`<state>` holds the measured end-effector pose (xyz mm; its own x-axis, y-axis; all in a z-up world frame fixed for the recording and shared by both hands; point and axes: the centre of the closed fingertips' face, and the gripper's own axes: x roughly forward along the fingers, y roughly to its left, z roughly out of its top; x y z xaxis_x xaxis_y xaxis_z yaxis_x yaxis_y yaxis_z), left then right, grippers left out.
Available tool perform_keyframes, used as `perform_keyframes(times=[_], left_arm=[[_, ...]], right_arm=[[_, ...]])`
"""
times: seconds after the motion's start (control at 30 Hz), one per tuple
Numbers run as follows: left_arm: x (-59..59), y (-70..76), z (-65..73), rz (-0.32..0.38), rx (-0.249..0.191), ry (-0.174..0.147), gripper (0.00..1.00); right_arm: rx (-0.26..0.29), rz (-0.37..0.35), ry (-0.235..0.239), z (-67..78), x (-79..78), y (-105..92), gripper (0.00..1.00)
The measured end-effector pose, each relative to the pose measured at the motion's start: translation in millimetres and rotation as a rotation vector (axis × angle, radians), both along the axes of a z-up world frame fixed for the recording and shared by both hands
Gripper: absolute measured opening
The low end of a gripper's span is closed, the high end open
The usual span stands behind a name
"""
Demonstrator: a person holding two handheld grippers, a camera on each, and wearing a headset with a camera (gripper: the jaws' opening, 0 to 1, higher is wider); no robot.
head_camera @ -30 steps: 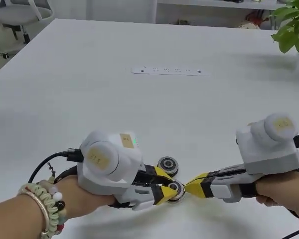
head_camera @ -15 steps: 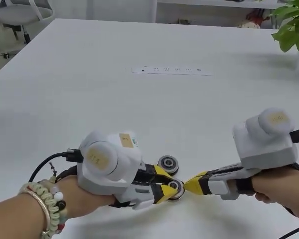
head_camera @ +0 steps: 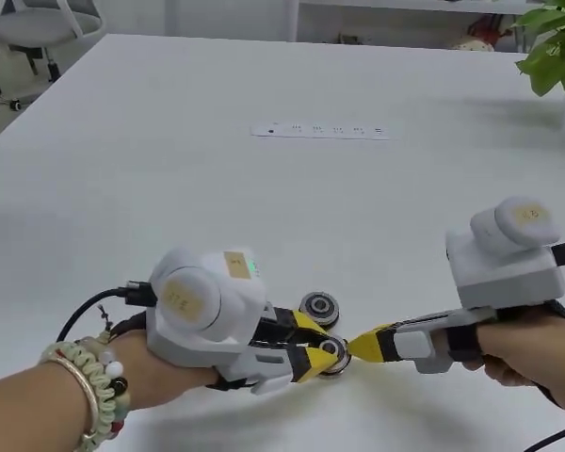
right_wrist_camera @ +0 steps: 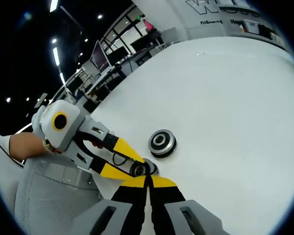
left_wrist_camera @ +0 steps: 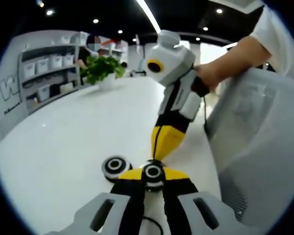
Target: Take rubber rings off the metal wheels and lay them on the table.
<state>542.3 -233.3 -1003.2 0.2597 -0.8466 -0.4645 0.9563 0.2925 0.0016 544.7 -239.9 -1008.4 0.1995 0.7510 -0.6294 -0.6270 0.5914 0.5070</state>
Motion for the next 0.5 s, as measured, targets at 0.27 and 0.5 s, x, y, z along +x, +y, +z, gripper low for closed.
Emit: perform_keyframes(times=[0.27,0.5], left_arm=[[-0.2,-0.2,0.2,0.000,0.002,-0.005,0.14],[0.0,-0.3,0.2,0.001,0.002,-0.006,0.14]], right_arm=[[0.009,0.008,0.000,2.5,-2.1,3.2,0.00],[0.017,0.016,0.006,3.2,-4.1,5.0,0.00]])
